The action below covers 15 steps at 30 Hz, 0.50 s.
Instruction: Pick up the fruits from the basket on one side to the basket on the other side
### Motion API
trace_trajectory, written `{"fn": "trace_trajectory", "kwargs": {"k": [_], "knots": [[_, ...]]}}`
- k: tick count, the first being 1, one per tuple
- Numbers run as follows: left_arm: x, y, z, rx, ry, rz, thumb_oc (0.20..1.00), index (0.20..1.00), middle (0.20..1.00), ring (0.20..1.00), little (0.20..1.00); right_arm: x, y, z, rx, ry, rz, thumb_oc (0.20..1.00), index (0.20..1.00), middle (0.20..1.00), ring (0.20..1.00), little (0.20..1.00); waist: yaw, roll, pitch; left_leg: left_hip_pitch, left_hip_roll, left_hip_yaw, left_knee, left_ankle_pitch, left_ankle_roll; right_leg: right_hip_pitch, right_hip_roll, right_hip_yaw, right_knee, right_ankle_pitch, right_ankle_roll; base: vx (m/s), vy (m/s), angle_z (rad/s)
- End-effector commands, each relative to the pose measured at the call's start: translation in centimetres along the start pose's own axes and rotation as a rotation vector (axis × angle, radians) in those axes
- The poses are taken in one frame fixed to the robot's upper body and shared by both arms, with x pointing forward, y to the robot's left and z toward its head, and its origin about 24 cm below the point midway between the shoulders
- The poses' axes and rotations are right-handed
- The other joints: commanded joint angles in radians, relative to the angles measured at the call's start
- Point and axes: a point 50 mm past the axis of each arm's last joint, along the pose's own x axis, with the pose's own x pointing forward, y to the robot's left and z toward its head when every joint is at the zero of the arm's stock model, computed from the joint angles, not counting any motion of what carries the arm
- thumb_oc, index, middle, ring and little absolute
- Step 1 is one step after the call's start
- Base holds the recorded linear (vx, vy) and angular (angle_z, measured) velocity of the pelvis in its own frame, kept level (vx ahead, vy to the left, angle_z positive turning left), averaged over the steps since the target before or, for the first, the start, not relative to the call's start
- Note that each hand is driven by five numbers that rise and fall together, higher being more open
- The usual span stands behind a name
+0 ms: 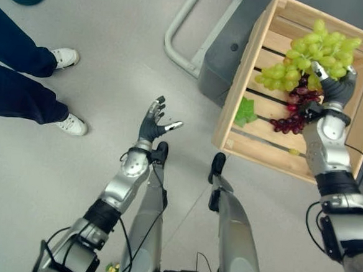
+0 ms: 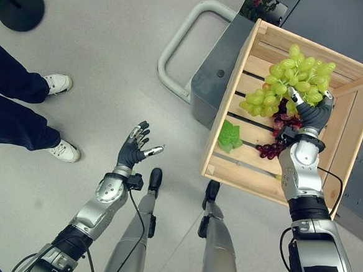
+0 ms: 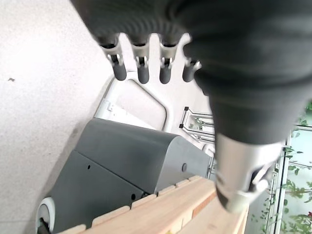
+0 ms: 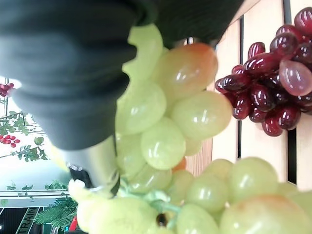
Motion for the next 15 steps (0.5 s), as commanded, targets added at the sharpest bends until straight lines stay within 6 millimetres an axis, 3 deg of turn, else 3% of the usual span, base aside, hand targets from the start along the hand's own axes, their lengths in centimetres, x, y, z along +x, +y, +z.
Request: {"fn": "trace_trajectory", "kwargs": {"k": [1, 15], "knots": [[0.1, -0.4, 2.9, -0.028, -0.158, -0.031, 1.000, 1.000, 1.000, 1.000, 1.000, 1.4, 0.7, 6.3, 0.081, -0.263, 0.068, 0.200, 0.200, 0.200, 0.200, 0.200, 0.000, -0.015, 0.005, 0.054, -0.020, 0.082, 0.060, -0.133, 0.004, 0.091, -0.077, 0.013, 0.035, -0.111, 0.108, 0.00, 0.000, 0.00], [2.8, -0.7, 8.0, 0.036, -0.323, -0.117, 1.000, 1.000, 1.000, 1.000, 1.000, -0.8, 2.9, 9.5, 0.047, -0.396, 0.279, 0.200, 0.200, 0.200, 0.200, 0.200, -0.037, -0.028, 0.005, 0.157, -0.024, 0.091, 0.053, -0.143, 0.011, 0.180, -0.089, 0.021, 0.055, -0.116, 0.115, 0.00, 0.000, 0.00]]}}
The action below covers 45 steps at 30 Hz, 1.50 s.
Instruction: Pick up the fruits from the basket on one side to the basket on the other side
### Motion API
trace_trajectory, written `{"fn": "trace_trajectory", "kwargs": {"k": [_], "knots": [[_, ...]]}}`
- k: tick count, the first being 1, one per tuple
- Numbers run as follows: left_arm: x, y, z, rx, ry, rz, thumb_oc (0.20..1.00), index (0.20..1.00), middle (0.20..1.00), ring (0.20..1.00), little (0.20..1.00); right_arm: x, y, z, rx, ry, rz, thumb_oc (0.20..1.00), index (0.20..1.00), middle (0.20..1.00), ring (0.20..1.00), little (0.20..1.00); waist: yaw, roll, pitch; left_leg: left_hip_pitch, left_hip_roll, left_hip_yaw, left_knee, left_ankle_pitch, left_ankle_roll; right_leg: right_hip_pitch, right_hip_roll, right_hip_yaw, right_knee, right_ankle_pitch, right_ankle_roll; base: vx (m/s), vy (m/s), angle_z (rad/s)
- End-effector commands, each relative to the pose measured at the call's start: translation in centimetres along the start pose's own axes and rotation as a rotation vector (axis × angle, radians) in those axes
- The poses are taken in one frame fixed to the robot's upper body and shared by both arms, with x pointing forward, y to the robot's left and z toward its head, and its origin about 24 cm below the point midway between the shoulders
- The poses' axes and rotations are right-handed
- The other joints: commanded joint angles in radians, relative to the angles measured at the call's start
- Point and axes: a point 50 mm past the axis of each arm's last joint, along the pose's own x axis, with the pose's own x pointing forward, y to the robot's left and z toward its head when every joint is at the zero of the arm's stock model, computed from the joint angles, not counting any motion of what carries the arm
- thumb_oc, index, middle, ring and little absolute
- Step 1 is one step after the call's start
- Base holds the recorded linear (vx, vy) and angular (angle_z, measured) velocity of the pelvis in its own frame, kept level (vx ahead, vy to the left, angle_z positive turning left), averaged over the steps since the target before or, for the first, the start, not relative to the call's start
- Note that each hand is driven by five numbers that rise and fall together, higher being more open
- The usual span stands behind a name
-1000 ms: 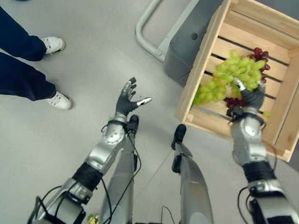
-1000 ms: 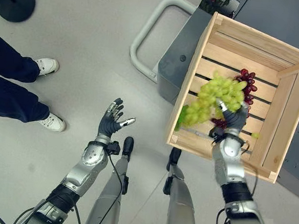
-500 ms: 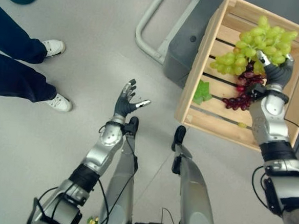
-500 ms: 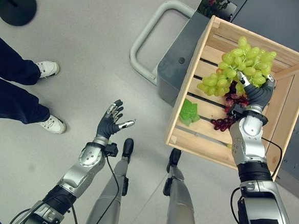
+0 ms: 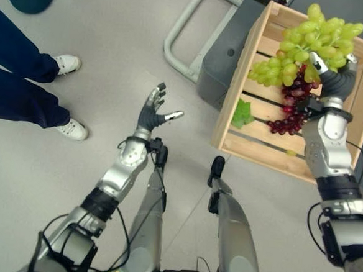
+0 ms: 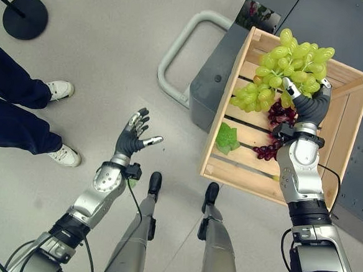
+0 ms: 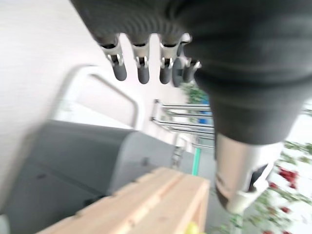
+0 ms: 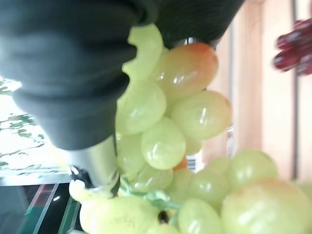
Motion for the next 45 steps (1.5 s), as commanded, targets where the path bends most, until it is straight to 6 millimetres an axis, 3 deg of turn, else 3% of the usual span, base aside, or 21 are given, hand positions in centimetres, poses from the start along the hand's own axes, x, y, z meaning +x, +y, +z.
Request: {"fn": "trace_trajectory", "kwargs": {"k": [1, 6, 14, 25, 32, 39, 45], "knots": [[0.3, -0.8, 3.0, -0.062, -0.147, -0.049, 1.000, 1.000, 1.000, 1.000, 1.000, 1.2, 1.0, 6.4, -0.031, -0.270, 0.128, 0.200, 0.200, 0.200, 0.200, 0.200, -0.033, -0.025, -0.007, 0.070, -0.025, 0.077, 0.058, -0.142, 0.009, 0.094, -0.089, 0.017, 0.061, -0.116, 0.114, 0.00, 0.000, 0.00], [0.2, -0.5, 3.4, -0.106, -0.154, -0.059, 1.000, 1.000, 1.000, 1.000, 1.000, 0.7, 1.2, 7.0, -0.062, -0.283, 0.183, 0.200, 0.200, 0.200, 0.200, 0.200, -0.040, -0.028, -0.007, 0.114, -0.029, 0.085, 0.058, -0.150, 0.013, 0.131, -0.091, 0.021, 0.063, -0.118, 0.115, 0.00, 0.007, 0.00], [-0.1, -0.4, 3.0, -0.138, -0.129, -0.077, 1.000, 1.000, 1.000, 1.000, 1.000, 0.0, 1.6, 5.2, -0.134, -0.180, 0.257, 0.200, 0.200, 0.200, 0.200, 0.200, -0.046, -0.038, -0.047, 0.145, -0.034, 0.095, 0.069, -0.166, 0.020, 0.154, -0.095, 0.029, 0.073, -0.119, 0.114, 0.00, 0.016, -0.09], [3.0, -4.1, 5.0, -0.059, -0.150, -0.300, 1.000, 1.000, 1.000, 1.000, 1.000, 0.1, 4.8, 1.3, -0.210, 0.013, 0.425, 0.200, 0.200, 0.200, 0.200, 0.200, -0.059, -0.048, -0.132, 0.163, -0.039, 0.107, 0.103, -0.190, 0.028, 0.168, -0.102, 0.043, 0.096, -0.124, 0.115, 0.00, 0.008, -0.02], [3.7, -5.4, 4.9, -0.033, -0.137, -0.329, 1.000, 1.000, 1.000, 1.000, 1.000, -0.5, 6.7, -0.4, -0.201, 0.081, 0.487, 0.200, 0.200, 0.200, 0.200, 0.200, -0.063, -0.049, -0.169, 0.167, -0.036, 0.111, 0.116, -0.199, 0.028, 0.173, -0.104, 0.045, 0.103, -0.128, 0.114, 0.01, 0.004, -0.02], [3.2, -7.6, 2.4, -0.063, -0.026, -0.362, 1.000, 1.000, 1.000, 1.000, 1.000, -2.6, 9.5, -2.9, -0.128, 0.170, 0.542, 0.200, 0.200, 0.200, 0.200, 0.200, -0.059, -0.040, -0.206, 0.177, -0.036, 0.111, 0.126, -0.211, 0.034, 0.190, -0.108, 0.042, 0.107, -0.131, 0.115, 0.03, 0.011, -0.02], [2.7, -8.5, 1.1, -0.116, 0.040, -0.360, 1.000, 1.000, 1.000, 1.000, 1.000, -3.3, 11.3, -3.3, -0.095, 0.186, 0.586, 0.200, 0.200, 0.200, 0.200, 0.200, -0.056, -0.035, -0.223, 0.187, -0.038, 0.111, 0.135, -0.222, 0.040, 0.203, -0.115, 0.041, 0.115, -0.135, 0.117, 0.03, 0.008, 0.01]]}}
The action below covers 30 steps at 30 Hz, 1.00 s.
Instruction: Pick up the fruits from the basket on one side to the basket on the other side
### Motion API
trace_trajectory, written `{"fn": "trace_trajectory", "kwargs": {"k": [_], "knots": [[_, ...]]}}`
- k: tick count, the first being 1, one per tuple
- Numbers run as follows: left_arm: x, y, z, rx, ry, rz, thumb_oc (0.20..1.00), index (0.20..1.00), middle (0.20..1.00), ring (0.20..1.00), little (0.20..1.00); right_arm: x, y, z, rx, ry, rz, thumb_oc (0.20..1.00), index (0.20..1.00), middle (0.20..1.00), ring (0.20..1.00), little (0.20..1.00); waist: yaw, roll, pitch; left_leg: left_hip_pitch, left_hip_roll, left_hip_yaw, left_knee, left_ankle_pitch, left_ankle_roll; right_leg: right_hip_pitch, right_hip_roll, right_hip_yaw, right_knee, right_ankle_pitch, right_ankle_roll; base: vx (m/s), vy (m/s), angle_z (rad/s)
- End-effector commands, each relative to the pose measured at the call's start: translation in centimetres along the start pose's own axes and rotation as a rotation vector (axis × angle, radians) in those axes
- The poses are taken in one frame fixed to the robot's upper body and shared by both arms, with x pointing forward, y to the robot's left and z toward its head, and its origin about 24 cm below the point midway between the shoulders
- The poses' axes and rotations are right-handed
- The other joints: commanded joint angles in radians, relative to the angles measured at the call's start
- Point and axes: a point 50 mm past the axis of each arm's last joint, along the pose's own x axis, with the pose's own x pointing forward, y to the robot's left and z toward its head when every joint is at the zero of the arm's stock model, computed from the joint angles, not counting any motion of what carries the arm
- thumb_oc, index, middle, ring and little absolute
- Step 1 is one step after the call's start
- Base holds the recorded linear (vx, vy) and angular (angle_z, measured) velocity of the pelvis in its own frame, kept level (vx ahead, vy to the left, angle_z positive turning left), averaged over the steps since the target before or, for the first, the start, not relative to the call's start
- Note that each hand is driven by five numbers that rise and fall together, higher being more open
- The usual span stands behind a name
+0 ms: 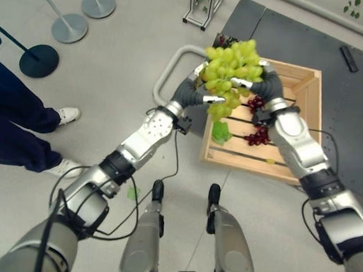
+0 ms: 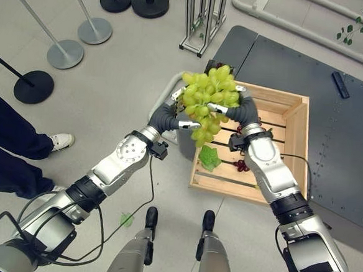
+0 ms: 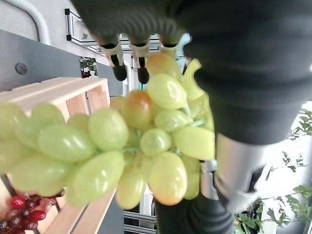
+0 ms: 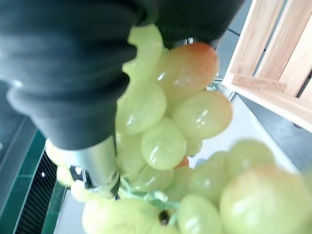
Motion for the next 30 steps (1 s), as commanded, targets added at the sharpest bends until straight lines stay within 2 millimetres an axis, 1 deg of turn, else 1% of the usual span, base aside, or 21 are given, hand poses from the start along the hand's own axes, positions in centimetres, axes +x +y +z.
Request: {"fn": "trace_trajectory", "kwargs": {"k": [1, 2, 3, 5, 6, 7, 8, 9, 11, 12, 13, 14, 15, 16, 18, 25, 26, 27, 28, 29, 30], "knots": [[-0.3, -2.4, -2.0, -0.125, 0.041, -0.013, 1.000, 1.000, 1.000, 1.000, 1.000, 0.9, 2.0, 1.5, 0.056, -0.100, 0.037, 0.200, 0.200, 0.200, 0.200, 0.200, -0.007, -0.017, -0.175, -0.014, -0.013, 0.050, 0.055, -0.137, 0.008, 0.006, -0.086, -0.011, 0.093, -0.104, 0.092, 0.06, 0.007, 0.02], [-0.2, -2.6, -2.5, -0.169, 0.063, 0.013, 1.000, 1.000, 1.000, 1.000, 1.000, 1.0, 3.0, 1.6, 0.083, -0.111, 0.062, 0.200, 0.200, 0.200, 0.200, 0.200, -0.007, -0.016, -0.180, -0.011, -0.013, 0.052, 0.058, -0.140, 0.009, 0.010, -0.087, -0.011, 0.092, -0.104, 0.093, 0.00, 0.000, 0.00], [-0.2, -2.6, -2.5, -0.169, 0.063, 0.014, 1.000, 1.000, 1.000, 1.000, 1.000, 1.0, 3.0, 1.6, 0.083, -0.111, 0.063, 0.200, 0.200, 0.200, 0.200, 0.200, -0.008, -0.016, -0.180, -0.011, -0.013, 0.052, 0.058, -0.140, 0.009, 0.010, -0.087, -0.011, 0.092, -0.104, 0.093, 0.04, 0.003, 0.01], [0.1, -2.9, -2.6, -0.196, 0.074, 0.023, 1.000, 1.000, 1.000, 1.000, 1.000, 1.1, 3.9, 1.7, 0.103, -0.113, 0.082, 0.200, 0.200, 0.200, 0.200, 0.200, -0.009, -0.015, -0.183, -0.008, -0.014, 0.053, 0.058, -0.142, 0.009, 0.012, -0.087, -0.012, 0.091, -0.105, 0.093, 0.00, 0.000, 0.00], [0.2, -3.1, -2.6, -0.209, 0.077, 0.026, 1.000, 1.000, 1.000, 1.000, 1.000, 1.2, 4.4, 1.7, 0.116, -0.113, 0.093, 0.200, 0.200, 0.200, 0.200, 0.200, -0.009, -0.014, -0.184, -0.007, -0.013, 0.053, 0.059, -0.143, 0.009, 0.013, -0.087, -0.010, 0.093, -0.106, 0.093, 0.03, 0.004, 0.01], [0.6, -3.3, -2.4, -0.238, 0.079, 0.036, 1.000, 1.000, 1.000, 1.000, 1.000, 1.5, 5.5, 1.9, 0.126, -0.116, 0.123, 0.200, 0.200, 0.200, 0.200, 0.200, -0.008, -0.013, -0.188, -0.006, -0.012, 0.052, 0.062, -0.144, 0.009, 0.016, -0.087, -0.011, 0.094, -0.107, 0.092, 0.00, 0.000, 0.00], [0.6, -3.3, -2.4, -0.238, 0.078, 0.037, 1.000, 1.000, 1.000, 1.000, 1.000, 1.5, 5.5, 2.0, 0.126, -0.117, 0.124, 0.200, 0.200, 0.200, 0.200, 0.200, -0.009, -0.013, -0.188, -0.006, -0.012, 0.052, 0.063, -0.144, 0.009, 0.016, -0.087, -0.011, 0.094, -0.107, 0.092, 0.00, 0.000, 0.00], [1.0, -3.5, -2.0, -0.271, 0.069, 0.030, 1.000, 1.000, 1.000, 1.000, 1.000, 1.7, 6.4, 2.3, 0.127, -0.124, 0.150, 0.200, 0.200, 0.200, 0.200, 0.200, -0.009, -0.013, -0.190, -0.005, -0.011, 0.053, 0.067, -0.146, 0.008, 0.017, -0.086, -0.011, 0.097, -0.109, 0.092, 0.00, 0.000, 0.00], [1.2, -3.6, -1.8, -0.284, 0.062, 0.023, 1.000, 1.000, 1.000, 1.000, 1.000, 1.9, 6.7, 2.5, 0.126, -0.126, 0.160, 0.200, 0.200, 0.200, 0.200, 0.200, -0.009, -0.013, -0.190, -0.005, -0.011, 0.053, 0.069, -0.146, 0.008, 0.017, -0.086, -0.011, 0.098, -0.110, 0.092, 0.00, 0.000, 0.00], [1.3, -3.9, -1.7, -0.330, 0.069, 0.004, 1.000, 1.000, 1.000, 1.000, 1.000, 2.1, 7.4, 2.7, 0.130, -0.126, 0.190, 0.200, 0.200, 0.200, 0.200, 0.200, -0.008, -0.011, -0.193, -0.004, -0.011, 0.055, 0.071, -0.148, 0.008, 0.019, -0.087, -0.011, 0.100, -0.111, 0.092, 0.00, 0.000, 0.00], [1.3, -3.9, -1.7, -0.330, 0.069, 0.004, 1.000, 1.000, 1.000, 1.000, 1.000, 2.1, 7.4, 2.7, 0.130, -0.126, 0.190, 0.200, 0.200, 0.200, 0.200, 0.200, -0.008, -0.011, -0.193, -0.004, -0.011, 0.055, 0.071, -0.148, 0.008, 0.019, -0.087, -0.011, 0.100, -0.111, 0.092, 0.00, 0.000, 0.00], [1.3, -3.8, -1.7, -0.354, 0.071, 0.000, 1.000, 1.000, 1.000, 1.000, 1.000, 2.3, 7.9, 2.7, 0.128, -0.121, 0.213, 0.200, 0.200, 0.200, 0.200, 0.200, -0.007, -0.011, -0.199, -0.002, -0.011, 0.056, 0.072, -0.150, 0.008, 0.023, -0.087, -0.011, 0.098, -0.112, 0.092, 0.00, 0.000, 0.00], [1.3, -3.8, -1.7, -0.354, 0.071, 0.000, 1.000, 1.000, 1.000, 1.000, 1.000, 2.3, 7.9, 2.7, 0.128, -0.121, 0.213, 0.200, 0.200, 0.200, 0.200, 0.200, -0.007, -0.011, -0.198, -0.002, -0.011, 0.056, 0.072, -0.150, 0.008, 0.023, -0.087, -0.011, 0.098, -0.112, 0.092, 0.00, 0.000, 0.00], [1.5, -3.5, -1.7, -0.358, 0.068, 0.033, 1.000, 1.000, 1.000, 1.000, 1.000, 2.2, 8.4, 2.8, 0.136, -0.125, 0.221, 0.200, 0.200, 0.200, 0.200, 0.200, -0.007, -0.012, -0.202, -0.001, -0.011, 0.056, 0.074, -0.151, 0.007, 0.026, -0.087, -0.011, 0.098, -0.114, 0.092, 0.00, 0.000, 0.00], [1.6, -3.4, -1.6, -0.359, 0.064, 0.045, 1.000, 1.000, 1.000, 1.000, 1.000, 2.1, 8.6, 2.9, 0.140, -0.130, 0.228, 0.200, 0.200, 0.200, 0.200, 0.200, -0.007, -0.012, -0.203, -0.001, -0.011, 0.055, 0.075, -0.152, 0.007, 0.026, -0.087, -0.012, 0.100, -0.116, 0.092, 0.00, 0.000, 0.00], [2.2, -3.7, -1.3, -0.365, 0.056, 0.078, 1.000, 1.000, 1.000, 1.000, 1.000, 1.5, 10.5, 2.9, 0.194, -0.137, 0.266, 0.200, 0.200, 0.200, 0.200, 0.200, -0.010, -0.013, -0.208, -0.003, -0.012, 0.054, 0.080, -0.154, 0.009, 0.032, -0.089, -0.012, 0.097, -0.116, 0.090, 0.00, 0.000, 0.00], [2.2, -3.7, -1.2, -0.363, 0.055, 0.081, 0.934, 0.934, 0.934, 0.934, 0.934, 1.4, 10.7, 2.8, 0.198, -0.136, 0.269, 0.200, 0.200, 0.200, 0.200, 0.200, -0.010, -0.012, -0.208, -0.003, -0.012, 0.054, 0.081, -0.153, 0.009, 0.032, -0.089, -0.012, 0.096, -0.116, 0.090, 0.00, 0.000, 0.00], [2.2, -3.7, -1.2, -0.363, 0.055, 0.081, 0.790, 0.790, 0.790, 0.790, 0.790, 1.4, 10.7, 2.8, 0.198, -0.136, 0.269, 0.200, 0.200, 0.200, 0.200, 0.200, -0.010, -0.012, -0.208, -0.003, -0.012, 0.054, 0.081, -0.153, 0.009, 0.032, -0.089, -0.012, 0.096, -0.116, 0.090, 0.00, 0.000, 0.00], [2.4, -3.7, -1.1, -0.346, 0.052, 0.081, 0.608, 0.608, 0.608, 0.608, 0.608, 1.4, 11.0, 3.0, 0.200, -0.139, 0.280, 0.200, 0.200, 0.200, 0.200, 0.200, -0.011, -0.013, -0.209, -0.004, -0.012, 0.054, 0.081, -0.153, 0.009, 0.033, -0.089, -0.012, 0.095, -0.116, 0.089, 0.00, 0.000, 0.00], [2.4, -3.8, -1.0, -0.333, 0.049, 0.079, 0.821, 0.821, 0.821, 0.821, 0.821, 1.3, 11.2, 3.0, 0.204, -0.140, 0.288, 0.200, 0.200, 0.200, 0.200, 0.200, -0.011, -0.013, -0.209, -0.005, -0.012, 0.055, 0.082, -0.153, 0.009, 0.034, -0.089, -0.012, 0.093, -0.116, 0.089, 0.00, 0.000, 0.00], [2.4, -3.8, -1.0, -0.311, 0.047, 0.073, 1.000, 1.000, 1.000, 1.000, 1.000, 1.3, 11.4, 3.0, 0.204, -0.141, 0.294, 0.200, 0.200, 0.200, 0.200, 0.200, -0.012, -0.013, -0.210, -0.006, -0.012, 0.055, 0.083, -0.153, 0.009, 0.035, -0.090, -0.011, 0.092, -0.116, 0.088, 0.00, 0.000, 0.00]]}}
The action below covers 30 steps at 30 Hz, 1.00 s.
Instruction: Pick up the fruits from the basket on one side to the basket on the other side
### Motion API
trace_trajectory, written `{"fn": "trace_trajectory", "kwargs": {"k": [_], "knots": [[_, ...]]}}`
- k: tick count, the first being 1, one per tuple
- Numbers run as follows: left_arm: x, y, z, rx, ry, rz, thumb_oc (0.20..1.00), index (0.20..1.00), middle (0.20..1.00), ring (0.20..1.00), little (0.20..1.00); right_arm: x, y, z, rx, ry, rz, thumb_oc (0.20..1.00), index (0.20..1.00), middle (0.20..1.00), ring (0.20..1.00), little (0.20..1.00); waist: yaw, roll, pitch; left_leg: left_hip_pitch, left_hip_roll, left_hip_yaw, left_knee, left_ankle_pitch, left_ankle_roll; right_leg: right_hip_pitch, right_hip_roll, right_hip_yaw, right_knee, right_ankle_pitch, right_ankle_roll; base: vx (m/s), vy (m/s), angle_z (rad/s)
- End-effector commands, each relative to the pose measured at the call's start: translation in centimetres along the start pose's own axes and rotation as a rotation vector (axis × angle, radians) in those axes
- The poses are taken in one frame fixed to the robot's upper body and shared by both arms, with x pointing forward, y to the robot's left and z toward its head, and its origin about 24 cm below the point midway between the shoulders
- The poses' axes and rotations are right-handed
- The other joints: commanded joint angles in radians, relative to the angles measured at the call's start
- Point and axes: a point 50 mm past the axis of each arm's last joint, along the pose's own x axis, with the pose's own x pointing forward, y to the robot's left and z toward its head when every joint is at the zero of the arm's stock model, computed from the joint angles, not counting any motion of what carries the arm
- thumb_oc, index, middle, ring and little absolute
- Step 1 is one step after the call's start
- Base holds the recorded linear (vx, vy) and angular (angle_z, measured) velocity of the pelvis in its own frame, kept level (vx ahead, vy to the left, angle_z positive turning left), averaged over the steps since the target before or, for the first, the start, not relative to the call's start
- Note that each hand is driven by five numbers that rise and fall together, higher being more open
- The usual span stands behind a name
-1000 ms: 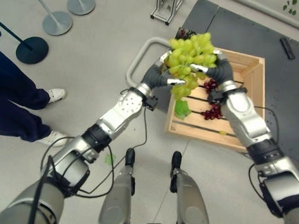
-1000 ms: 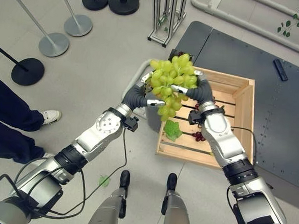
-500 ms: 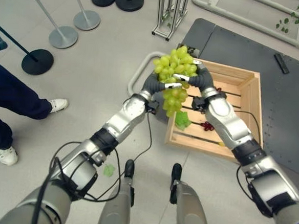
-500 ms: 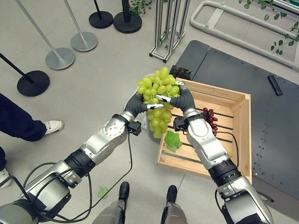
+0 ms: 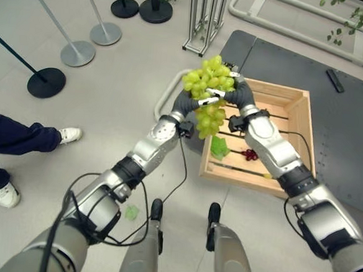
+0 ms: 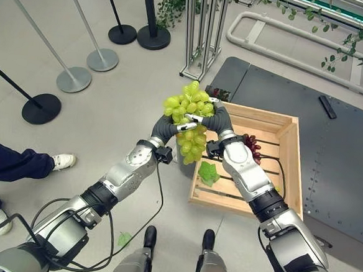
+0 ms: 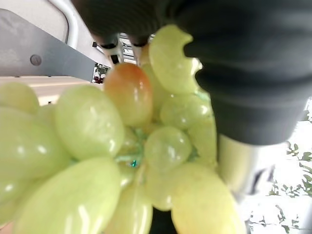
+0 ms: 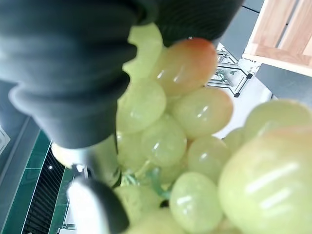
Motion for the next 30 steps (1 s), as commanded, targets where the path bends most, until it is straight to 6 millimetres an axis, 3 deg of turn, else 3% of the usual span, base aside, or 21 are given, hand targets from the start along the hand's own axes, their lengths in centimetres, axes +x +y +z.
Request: {"fn": "trace_trajectory", "kwargs": {"k": [1, 3, 4, 5, 6, 19, 20, 21, 30], "knots": [[1.7, -3.5, 1.5, 0.074, -0.079, -0.075, 1.000, 1.000, 1.000, 1.000, 1.000, 0.1, 7.8, 4.4, 0.132, -0.219, 0.289, 0.200, 0.200, 0.200, 0.200, 0.200, -0.011, -0.015, -0.070, 0.012, -0.003, 0.049, 0.052, -0.131, 0.004, 0.042, -0.081, -0.012, 0.091, -0.116, 0.081, 0.00, 0.000, 0.00], [1.7, -3.5, 1.5, 0.084, -0.080, -0.070, 1.000, 1.000, 1.000, 1.000, 1.000, 0.1, 7.9, 4.4, 0.131, -0.221, 0.295, 0.200, 0.200, 0.200, 0.200, 0.200, -0.011, -0.015, -0.070, 0.012, -0.004, 0.049, 0.052, -0.131, 0.004, 0.042, -0.082, -0.012, 0.091, -0.116, 0.081, 0.00, 0.000, 0.00], [1.8, -3.6, 1.3, 0.110, -0.076, -0.072, 0.529, 0.529, 0.529, 0.529, 0.529, 0.1, 8.2, 4.4, 0.140, -0.219, 0.304, 0.200, 0.200, 0.200, 0.200, 0.200, -0.010, -0.016, -0.071, 0.012, -0.005, 0.050, 0.053, -0.131, 0.005, 0.043, -0.082, -0.012, 0.091, -0.116, 0.082, 0.00, 0.000, 0.00], [1.9, -3.7, 1.2, 0.111, -0.070, -0.065, 0.310, 0.310, 0.310, 0.310, 0.310, 0.0, 8.6, 4.5, 0.145, -0.220, 0.320, 0.200, 0.200, 0.200, 0.200, 0.200, -0.010, -0.016, -0.071, 0.013, -0.005, 0.049, 0.053, -0.132, 0.005, 0.042, -0.082, -0.011, 0.091, -0.116, 0.081, 0.00, 0.000, 0.00], [1.9, -3.7, 1.0, 0.094, -0.063, -0.052, 0.200, 0.200, 0.200, 0.200, 0.200, 0.0, 8.8, 4.5, 0.156, -0.219, 0.328, 0.200, 0.200, 0.200, 0.200, 0.200, -0.010, -0.016, -0.071, 0.012, -0.005, 0.049, 0.053, -0.131, 0.005, 0.042, -0.082, -0.011, 0.092, -0.116, 0.081, 0.00, 0.000, 0.00], [2.2, -4.0, 1.4, 0.089, -0.084, -0.026, 0.200, 0.200, 0.200, 0.200, 0.200, -0.3, 10.5, 4.7, 0.169, -0.220, 0.392, 0.200, 0.200, 0.200, 0.200, 0.200, -0.009, -0.018, -0.071, 0.007, -0.008, 0.050, 0.066, -0.133, 0.005, 0.047, -0.087, -0.010, 0.090, -0.114, 0.079, 0.00, 0.000, 0.00], [2.1, -3.9, 1.4, 0.083, -0.087, -0.020, 0.200, 0.200, 0.200, 0.200, 0.200, -0.4, 10.5, 4.7, 0.166, -0.219, 0.393, 0.420, 0.420, 0.420, 0.420, 0.420, -0.008, -0.018, -0.071, 0.007, -0.008, 0.050, 0.067, -0.133, 0.005, 0.047, -0.087, -0.009, 0.090, -0.115, 0.079, 0.00, 0.000, 0.00], [2.0, -3.8, 1.4, 0.069, -0.091, -0.007, 0.200, 0.200, 0.200, 0.200, 0.200, -0.4, 10.5, 4.6, 0.157, -0.222, 0.390, 1.000, 1.000, 1.000, 1.000, 1.000, -0.008, -0.019, -0.071, 0.005, -0.010, 0.051, 0.070, -0.134, 0.005, 0.047, -0.088, -0.009, 0.091, -0.115, 0.078, 0.00, 0.000, 0.00], [1.7, -3.0, 0.9, 0.030, -0.082, 0.048, 0.200, 0.200, 0.200, 0.200, 0.200, -1.1, 10.3, 4.4, 0.167, -0.228, 0.391, 1.000, 1.000, 1.000, 1.000, 1.000, -0.011, -0.026, -0.074, 0.004, -0.016, 0.054, 0.075, -0.138, 0.010, 0.049, -0.094, -0.005, 0.091, -0.112, 0.081, 0.00, 0.000, 0.00]]}}
